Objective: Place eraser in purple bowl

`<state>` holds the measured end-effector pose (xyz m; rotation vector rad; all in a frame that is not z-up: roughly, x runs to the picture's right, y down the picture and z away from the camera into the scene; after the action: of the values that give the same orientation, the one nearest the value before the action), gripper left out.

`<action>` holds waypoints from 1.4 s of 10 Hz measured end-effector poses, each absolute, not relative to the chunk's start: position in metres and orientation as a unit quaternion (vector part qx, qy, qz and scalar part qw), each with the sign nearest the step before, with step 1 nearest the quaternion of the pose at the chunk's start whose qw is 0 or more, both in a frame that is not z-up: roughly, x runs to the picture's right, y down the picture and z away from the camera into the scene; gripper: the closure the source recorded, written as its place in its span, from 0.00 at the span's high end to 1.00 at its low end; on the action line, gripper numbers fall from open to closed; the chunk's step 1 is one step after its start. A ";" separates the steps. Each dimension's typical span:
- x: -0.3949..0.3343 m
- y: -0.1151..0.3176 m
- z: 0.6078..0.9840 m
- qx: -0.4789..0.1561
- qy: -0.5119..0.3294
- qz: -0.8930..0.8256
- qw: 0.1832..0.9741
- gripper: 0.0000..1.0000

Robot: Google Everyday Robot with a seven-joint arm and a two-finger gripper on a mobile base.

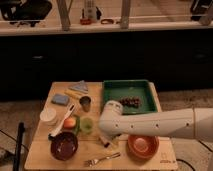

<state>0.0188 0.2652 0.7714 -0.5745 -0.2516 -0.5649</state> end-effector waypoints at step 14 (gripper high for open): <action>0.050 0.273 0.804 -0.280 -0.130 -0.261 0.915 0.00</action>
<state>0.0501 0.2726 0.8037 -0.5763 -0.2680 -0.5366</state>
